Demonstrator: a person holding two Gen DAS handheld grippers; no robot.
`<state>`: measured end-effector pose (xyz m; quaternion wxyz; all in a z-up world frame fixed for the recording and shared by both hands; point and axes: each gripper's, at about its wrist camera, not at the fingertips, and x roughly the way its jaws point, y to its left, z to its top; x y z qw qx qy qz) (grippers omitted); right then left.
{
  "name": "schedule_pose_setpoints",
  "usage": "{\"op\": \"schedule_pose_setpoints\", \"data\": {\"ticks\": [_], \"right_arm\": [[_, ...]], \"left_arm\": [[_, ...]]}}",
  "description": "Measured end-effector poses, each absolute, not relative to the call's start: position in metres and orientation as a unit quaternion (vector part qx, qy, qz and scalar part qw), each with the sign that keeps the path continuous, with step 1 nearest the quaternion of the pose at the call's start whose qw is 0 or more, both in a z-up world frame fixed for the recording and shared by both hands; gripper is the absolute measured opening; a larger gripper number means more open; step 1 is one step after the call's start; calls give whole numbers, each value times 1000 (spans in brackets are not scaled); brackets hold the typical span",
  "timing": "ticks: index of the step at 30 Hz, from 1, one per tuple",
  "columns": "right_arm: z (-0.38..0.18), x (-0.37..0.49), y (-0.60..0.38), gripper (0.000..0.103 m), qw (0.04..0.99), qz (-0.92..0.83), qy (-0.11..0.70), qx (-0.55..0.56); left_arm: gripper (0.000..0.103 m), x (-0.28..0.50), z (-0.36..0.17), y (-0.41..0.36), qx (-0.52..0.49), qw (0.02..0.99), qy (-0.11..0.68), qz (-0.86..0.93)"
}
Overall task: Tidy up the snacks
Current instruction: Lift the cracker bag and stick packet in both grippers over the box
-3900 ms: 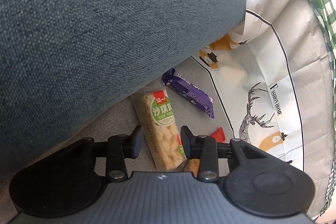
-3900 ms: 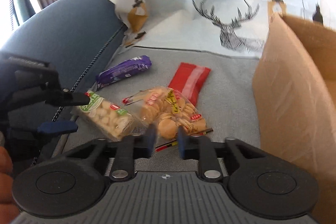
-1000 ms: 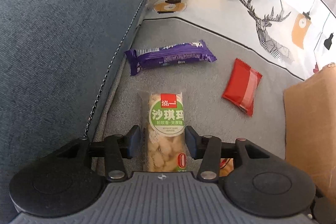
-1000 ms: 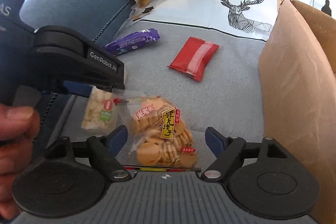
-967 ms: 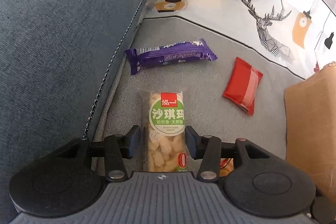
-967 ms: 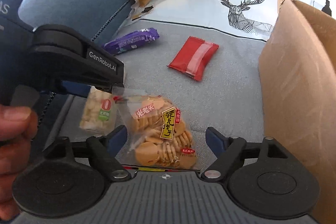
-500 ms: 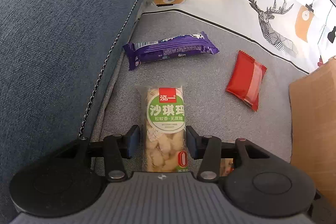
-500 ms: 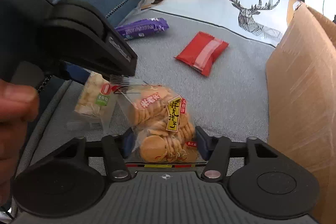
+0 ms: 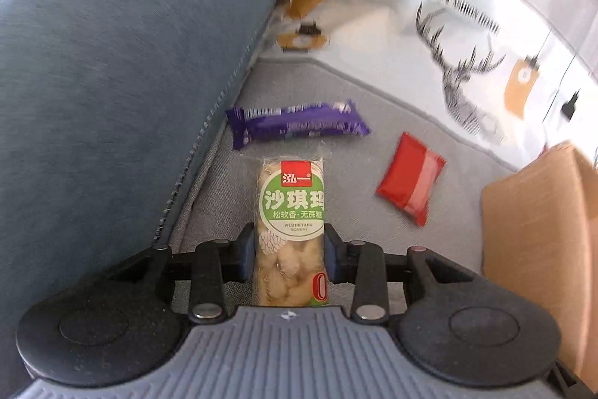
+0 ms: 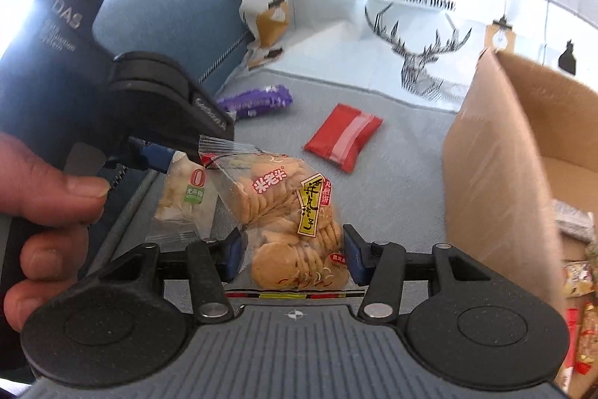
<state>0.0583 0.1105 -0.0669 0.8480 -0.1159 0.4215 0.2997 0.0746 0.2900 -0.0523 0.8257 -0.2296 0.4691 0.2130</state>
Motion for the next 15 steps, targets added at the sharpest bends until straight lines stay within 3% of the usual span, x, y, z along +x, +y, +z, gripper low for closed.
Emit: {"op": "schedule_pose_setpoints", "data": {"ticks": [15], "right_arm": [[51, 13, 10, 54, 915, 302, 262, -50]], "left_arm": [[40, -4, 9, 229, -219, 881, 368, 202]]}}
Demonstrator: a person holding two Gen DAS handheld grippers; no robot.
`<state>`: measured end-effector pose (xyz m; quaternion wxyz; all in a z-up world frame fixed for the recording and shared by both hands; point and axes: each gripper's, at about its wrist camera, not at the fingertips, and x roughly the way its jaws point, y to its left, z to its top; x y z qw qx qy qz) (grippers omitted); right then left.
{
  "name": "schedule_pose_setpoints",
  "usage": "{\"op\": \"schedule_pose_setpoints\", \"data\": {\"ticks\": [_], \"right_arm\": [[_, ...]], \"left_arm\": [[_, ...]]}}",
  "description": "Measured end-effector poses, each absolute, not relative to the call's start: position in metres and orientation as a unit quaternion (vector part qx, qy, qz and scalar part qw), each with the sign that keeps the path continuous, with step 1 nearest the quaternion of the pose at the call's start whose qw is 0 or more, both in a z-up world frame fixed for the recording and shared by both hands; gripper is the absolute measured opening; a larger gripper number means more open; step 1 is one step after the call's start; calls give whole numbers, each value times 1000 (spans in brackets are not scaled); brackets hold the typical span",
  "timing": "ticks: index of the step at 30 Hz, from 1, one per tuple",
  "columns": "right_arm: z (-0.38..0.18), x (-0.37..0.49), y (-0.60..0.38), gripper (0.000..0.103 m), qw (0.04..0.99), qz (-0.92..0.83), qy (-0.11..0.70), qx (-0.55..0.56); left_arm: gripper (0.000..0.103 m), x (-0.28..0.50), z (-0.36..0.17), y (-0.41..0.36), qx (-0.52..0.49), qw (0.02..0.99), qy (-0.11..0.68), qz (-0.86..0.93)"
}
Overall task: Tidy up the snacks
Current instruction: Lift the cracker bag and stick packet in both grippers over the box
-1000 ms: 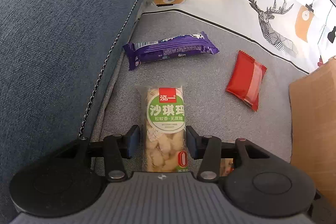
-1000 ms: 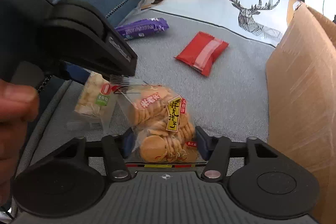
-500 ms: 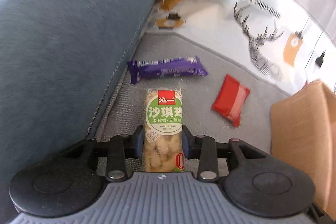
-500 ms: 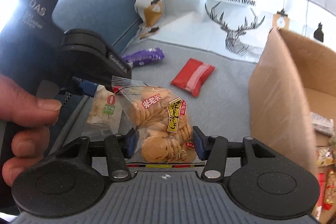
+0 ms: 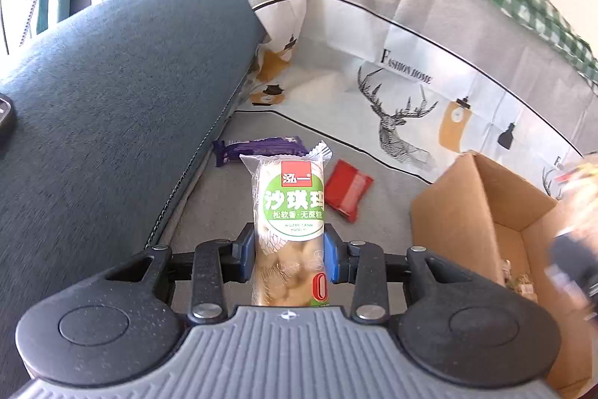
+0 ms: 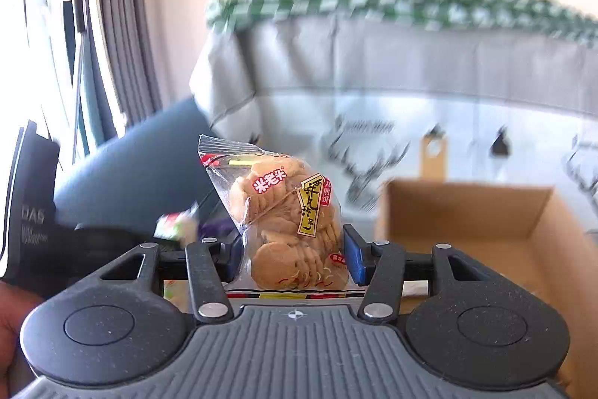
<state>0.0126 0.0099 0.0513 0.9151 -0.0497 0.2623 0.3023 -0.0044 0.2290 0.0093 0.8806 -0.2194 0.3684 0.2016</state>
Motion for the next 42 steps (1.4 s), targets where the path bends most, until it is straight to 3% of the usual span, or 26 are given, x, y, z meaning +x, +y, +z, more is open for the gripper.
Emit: {"op": "schedule_pose_setpoints", "data": {"ticks": [5, 15, 29, 42], "right_arm": [[63, 12, -56, 54, 938, 276, 199, -60], [48, 38, -125, 54, 954, 201, 221, -23], [44, 48, -164, 54, 965, 156, 209, -25], [43, 53, -172, 54, 970, 126, 204, -27]], "left_arm": [[40, -8, 21, 215, -201, 887, 366, 198], [40, 0, 39, 184, -178, 908, 336, 175], [40, 26, 66, 110, -169, 959, 215, 74], [40, 44, 63, 34, -129, 972, 196, -25]]}}
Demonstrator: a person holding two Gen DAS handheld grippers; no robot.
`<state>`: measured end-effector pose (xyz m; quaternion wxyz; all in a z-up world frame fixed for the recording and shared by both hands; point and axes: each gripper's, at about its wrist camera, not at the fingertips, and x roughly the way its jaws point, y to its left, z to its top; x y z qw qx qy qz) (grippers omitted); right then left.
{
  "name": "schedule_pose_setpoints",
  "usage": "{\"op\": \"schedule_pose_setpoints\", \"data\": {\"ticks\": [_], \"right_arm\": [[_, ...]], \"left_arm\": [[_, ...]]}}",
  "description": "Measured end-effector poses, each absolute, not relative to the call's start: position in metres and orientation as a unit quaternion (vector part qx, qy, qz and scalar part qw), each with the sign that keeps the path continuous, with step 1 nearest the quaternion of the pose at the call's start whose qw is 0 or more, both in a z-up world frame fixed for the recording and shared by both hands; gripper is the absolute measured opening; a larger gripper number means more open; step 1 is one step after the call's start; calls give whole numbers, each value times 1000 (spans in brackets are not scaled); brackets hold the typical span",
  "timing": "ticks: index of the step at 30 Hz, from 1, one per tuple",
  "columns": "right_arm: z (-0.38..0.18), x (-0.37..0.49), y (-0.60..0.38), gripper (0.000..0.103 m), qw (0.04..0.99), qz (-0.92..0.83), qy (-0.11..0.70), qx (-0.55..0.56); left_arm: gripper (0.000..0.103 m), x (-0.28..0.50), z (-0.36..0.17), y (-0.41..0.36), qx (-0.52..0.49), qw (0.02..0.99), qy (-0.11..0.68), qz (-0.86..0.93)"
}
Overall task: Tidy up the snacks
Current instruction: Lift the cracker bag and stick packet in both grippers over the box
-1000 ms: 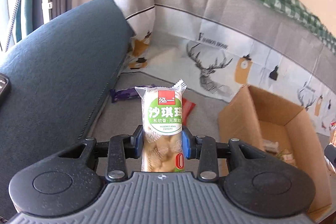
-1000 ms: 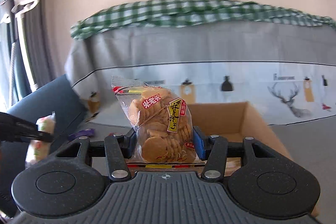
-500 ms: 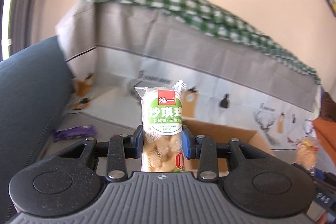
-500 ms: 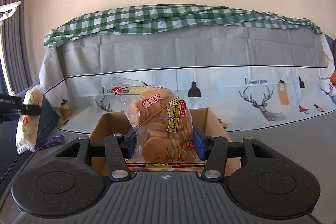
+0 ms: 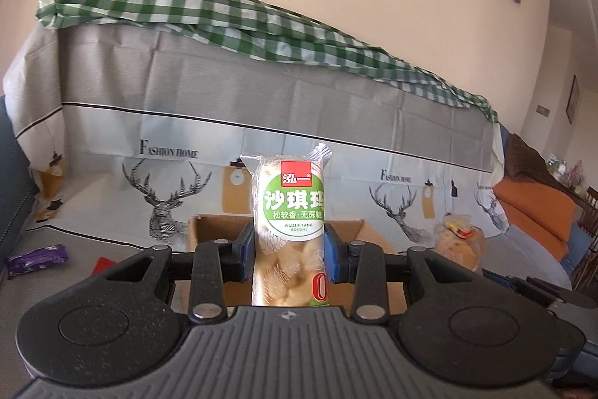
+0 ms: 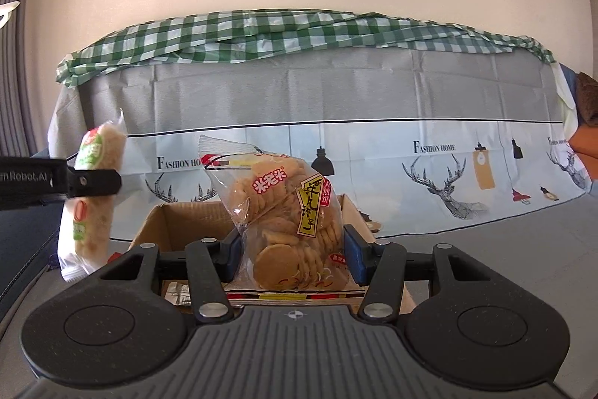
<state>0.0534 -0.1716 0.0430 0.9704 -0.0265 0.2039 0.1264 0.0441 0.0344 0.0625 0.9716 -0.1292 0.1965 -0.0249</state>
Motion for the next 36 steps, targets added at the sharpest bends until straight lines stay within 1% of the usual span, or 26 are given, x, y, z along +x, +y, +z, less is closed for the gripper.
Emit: {"op": "schedule_pose_setpoints", "data": {"ticks": [36], "right_arm": [[39, 57, -170, 55, 969, 118, 211, -40]], "left_arm": [[40, 43, 61, 40, -140, 970, 193, -41]]}}
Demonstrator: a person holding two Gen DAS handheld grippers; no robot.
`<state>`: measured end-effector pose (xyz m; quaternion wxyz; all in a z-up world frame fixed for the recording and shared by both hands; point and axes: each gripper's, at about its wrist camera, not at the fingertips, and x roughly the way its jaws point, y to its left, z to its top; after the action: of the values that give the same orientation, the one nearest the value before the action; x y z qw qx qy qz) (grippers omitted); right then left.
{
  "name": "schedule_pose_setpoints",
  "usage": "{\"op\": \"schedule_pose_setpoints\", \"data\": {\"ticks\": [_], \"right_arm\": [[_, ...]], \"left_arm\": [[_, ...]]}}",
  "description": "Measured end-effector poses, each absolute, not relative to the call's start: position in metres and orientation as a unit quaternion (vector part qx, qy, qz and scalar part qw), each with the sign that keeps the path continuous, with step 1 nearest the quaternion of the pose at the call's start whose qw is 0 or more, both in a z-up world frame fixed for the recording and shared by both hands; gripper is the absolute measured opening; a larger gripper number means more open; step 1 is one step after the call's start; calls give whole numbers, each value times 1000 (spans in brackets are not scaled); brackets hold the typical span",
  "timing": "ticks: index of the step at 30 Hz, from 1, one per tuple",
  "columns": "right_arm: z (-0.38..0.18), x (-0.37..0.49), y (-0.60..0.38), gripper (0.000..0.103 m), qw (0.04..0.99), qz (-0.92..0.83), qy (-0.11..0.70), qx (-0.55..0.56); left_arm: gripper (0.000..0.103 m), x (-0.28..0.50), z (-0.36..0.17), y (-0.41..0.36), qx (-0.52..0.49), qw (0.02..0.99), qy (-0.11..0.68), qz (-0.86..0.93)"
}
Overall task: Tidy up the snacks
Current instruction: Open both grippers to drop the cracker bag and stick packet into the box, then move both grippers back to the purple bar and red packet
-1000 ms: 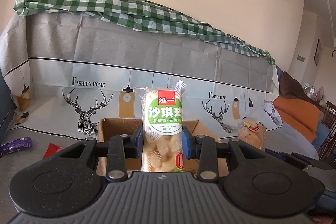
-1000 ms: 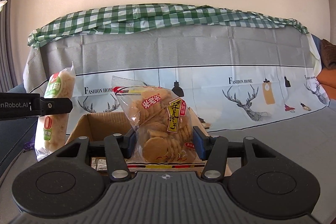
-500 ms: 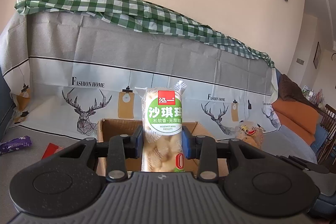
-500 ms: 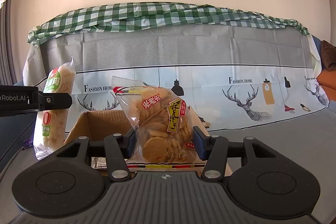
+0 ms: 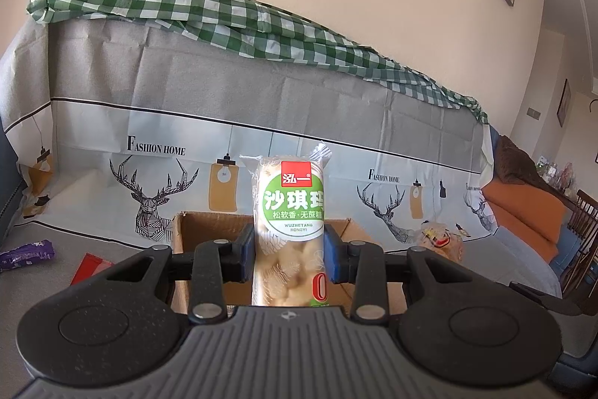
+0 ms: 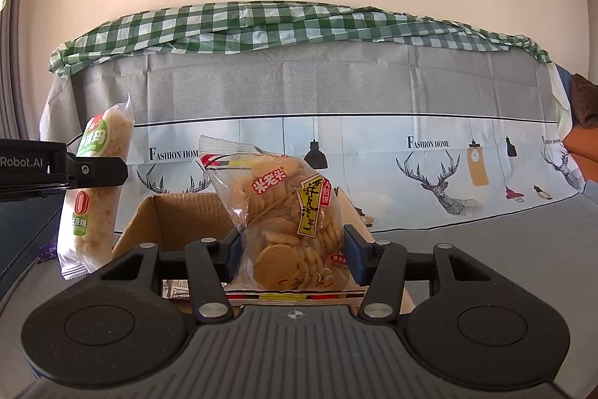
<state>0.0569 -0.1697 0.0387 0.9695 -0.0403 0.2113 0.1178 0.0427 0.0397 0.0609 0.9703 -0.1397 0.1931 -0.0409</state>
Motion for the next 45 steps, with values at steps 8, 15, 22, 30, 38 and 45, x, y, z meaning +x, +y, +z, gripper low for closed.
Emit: {"op": "schedule_pose_setpoints", "data": {"ticks": [8, 15, 22, 30, 38, 45], "right_arm": [[39, 57, -168, 55, 969, 119, 212, -43], [38, 56, -160, 102, 969, 112, 208, -69], [36, 60, -155, 102, 966, 107, 224, -72], [36, 55, -138, 102, 969, 94, 205, -102], [32, 56, -121, 102, 959, 121, 227, -119], [34, 51, -109, 102, 951, 168, 236, -104]], "left_arm": [[40, 42, 61, 40, -142, 970, 191, -42], [85, 41, 65, 38, -135, 974, 180, -34], [92, 42, 63, 48, -153, 974, 166, 5], [92, 45, 60, 77, -167, 968, 177, 60], [94, 51, 48, 106, -181, 951, 245, 45], [103, 53, 38, 131, -178, 936, 295, 68]]}}
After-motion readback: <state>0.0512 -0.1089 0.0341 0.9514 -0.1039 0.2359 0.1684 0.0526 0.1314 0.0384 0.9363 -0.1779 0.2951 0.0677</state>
